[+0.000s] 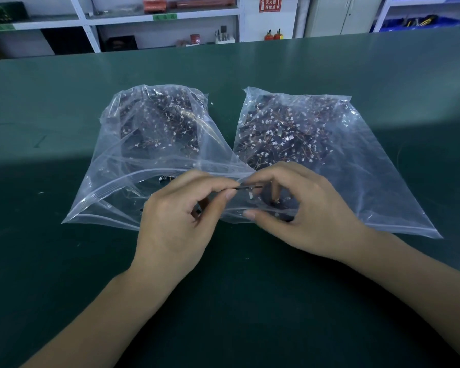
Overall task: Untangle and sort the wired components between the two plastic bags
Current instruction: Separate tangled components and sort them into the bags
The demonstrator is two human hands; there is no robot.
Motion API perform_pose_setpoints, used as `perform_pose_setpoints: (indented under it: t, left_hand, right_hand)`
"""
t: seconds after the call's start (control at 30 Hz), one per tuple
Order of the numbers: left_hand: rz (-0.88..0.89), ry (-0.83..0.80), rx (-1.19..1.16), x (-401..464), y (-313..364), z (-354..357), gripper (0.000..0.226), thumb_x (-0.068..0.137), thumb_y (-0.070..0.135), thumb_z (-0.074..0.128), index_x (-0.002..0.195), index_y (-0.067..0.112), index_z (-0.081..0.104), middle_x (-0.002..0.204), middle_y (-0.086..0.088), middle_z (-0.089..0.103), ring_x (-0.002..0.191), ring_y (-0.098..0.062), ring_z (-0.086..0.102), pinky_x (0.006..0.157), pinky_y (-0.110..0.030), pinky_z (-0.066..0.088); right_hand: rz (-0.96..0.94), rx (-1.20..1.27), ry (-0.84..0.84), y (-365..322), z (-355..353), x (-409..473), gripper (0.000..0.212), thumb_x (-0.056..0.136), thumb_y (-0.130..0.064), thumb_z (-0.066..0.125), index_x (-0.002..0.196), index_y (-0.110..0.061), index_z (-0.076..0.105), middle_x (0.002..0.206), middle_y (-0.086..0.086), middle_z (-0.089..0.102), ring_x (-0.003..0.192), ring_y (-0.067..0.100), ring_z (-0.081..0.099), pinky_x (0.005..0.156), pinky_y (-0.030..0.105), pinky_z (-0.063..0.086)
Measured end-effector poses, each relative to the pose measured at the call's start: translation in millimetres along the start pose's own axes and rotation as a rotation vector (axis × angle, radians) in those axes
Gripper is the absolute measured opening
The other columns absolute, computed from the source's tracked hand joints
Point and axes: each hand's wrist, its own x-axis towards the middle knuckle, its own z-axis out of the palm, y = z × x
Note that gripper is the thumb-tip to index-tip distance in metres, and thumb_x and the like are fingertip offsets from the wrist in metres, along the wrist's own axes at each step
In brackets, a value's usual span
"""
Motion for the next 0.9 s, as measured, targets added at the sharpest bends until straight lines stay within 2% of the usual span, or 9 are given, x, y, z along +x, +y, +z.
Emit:
perform_pose_setpoints:
  t: [0.07, 0.23, 0.3, 0.37, 0.43, 0.57, 0.73, 0.83, 0.9]
  left_hand:
    - [0.020, 0.031, 0.010, 1.1, -2.2, -2.2, 0.015, 0.103, 0.019, 0.072, 0.115, 0.020, 0.081, 0.099, 0.012, 0.071, 0.079, -0.016, 0.066, 0.068, -0.029, 0.050]
    - [0.071, -0.013, -0.001, 0.4, -2.4, -1.5, 0.016, 0.104, 0.015, 0.070, 0.116, 0.018, 0.080, 0.101, 0.009, 0.071, 0.080, -0.017, 0.066, 0.067, -0.031, 0.050]
    - [0.073, -0.026, 0.007, 0.4, -1.5, -0.3, 0.012, 0.103, 0.015, 0.072, 0.112, 0.017, 0.079, 0.098, 0.012, 0.070, 0.078, -0.016, 0.065, 0.066, -0.029, 0.050]
    - [0.071, -0.033, 0.007, 0.9, -0.9, -0.8, 0.007, 0.100, 0.015, 0.074, 0.105, 0.017, 0.078, 0.094, 0.015, 0.069, 0.078, -0.015, 0.066, 0.064, -0.029, 0.050]
    - [0.083, -0.078, -0.003, 0.9, -0.1, -2.9, 0.005, 0.098, 0.015, 0.074, 0.099, 0.019, 0.076, 0.093, 0.015, 0.069, 0.079, -0.014, 0.066, 0.063, -0.031, 0.051]
    - [0.067, -0.170, 0.061, -0.3, 2.8, -4.5, 0.010, 0.092, 0.017, 0.073, 0.091, 0.026, 0.071, 0.088, 0.013, 0.063, 0.079, -0.014, 0.064, 0.061, -0.033, 0.050]
    - [0.091, -0.153, 0.226, 0.6, 8.0, -1.7, 0.006, 0.092, 0.023, 0.073, 0.088, 0.027, 0.071, 0.079, 0.011, 0.054, 0.070, -0.011, 0.055, 0.056, -0.036, 0.048]
    - [0.157, -0.140, 0.333, 3.3, 8.3, -0.9, 0.006, 0.093, 0.020, 0.072, 0.089, 0.025, 0.072, 0.081, 0.012, 0.056, 0.072, -0.007, 0.053, 0.053, -0.030, 0.046]
    - [0.243, -0.115, 0.421, 6.3, 9.5, 1.4, 0.014, 0.095, 0.015, 0.067, 0.084, 0.022, 0.071, 0.080, 0.010, 0.057, 0.073, -0.011, 0.055, 0.052, -0.026, 0.039]
  right_hand:
    - [-0.008, -0.147, -0.072, 1.1, -0.8, 0.4, 0.044, 0.083, -0.032, 0.084, 0.123, -0.021, 0.067, 0.099, -0.018, 0.059, 0.087, 0.008, 0.056, 0.087, 0.031, 0.048]
    - [0.011, -0.242, -0.110, -1.1, -1.9, 2.0, 0.042, 0.076, -0.013, 0.078, 0.115, -0.021, 0.065, 0.096, -0.015, 0.060, 0.084, 0.004, 0.048, 0.084, 0.030, 0.045]
    - [0.027, -0.242, -0.075, -1.3, -3.0, 1.7, 0.036, 0.079, -0.010, 0.076, 0.112, -0.021, 0.067, 0.092, -0.015, 0.061, 0.081, 0.000, 0.045, 0.081, 0.024, 0.045]
    - [0.061, -0.223, -0.031, -2.5, -4.3, 1.3, 0.031, 0.081, -0.008, 0.075, 0.109, -0.022, 0.068, 0.091, -0.016, 0.061, 0.078, -0.001, 0.046, 0.078, 0.013, 0.039]
    - [0.082, -0.208, 0.007, -3.6, -4.9, 1.5, 0.031, 0.082, -0.006, 0.075, 0.107, -0.023, 0.069, 0.091, -0.017, 0.061, 0.079, -0.006, 0.049, 0.078, 0.010, 0.036]
    - [0.087, -0.170, 0.063, -5.3, -4.8, 1.1, 0.033, 0.081, -0.001, 0.075, 0.106, -0.021, 0.070, 0.091, -0.017, 0.061, 0.082, -0.008, 0.051, 0.078, 0.014, 0.040]
    - [0.067, -0.171, 0.081, -4.1, -5.7, 0.6, 0.031, 0.083, 0.000, 0.073, 0.106, -0.021, 0.070, 0.093, -0.015, 0.062, 0.083, -0.008, 0.050, 0.077, 0.018, 0.042]
    - [0.060, -0.165, 0.095, -3.0, -6.5, 1.5, 0.031, 0.084, 0.001, 0.073, 0.106, -0.021, 0.070, 0.093, -0.014, 0.063, 0.084, -0.006, 0.050, 0.077, 0.020, 0.044]
    - [0.050, -0.159, 0.089, -4.7, -4.4, 1.1, 0.031, 0.083, 0.002, 0.074, 0.105, -0.019, 0.071, 0.093, -0.014, 0.063, 0.083, -0.002, 0.050, 0.078, 0.020, 0.044]
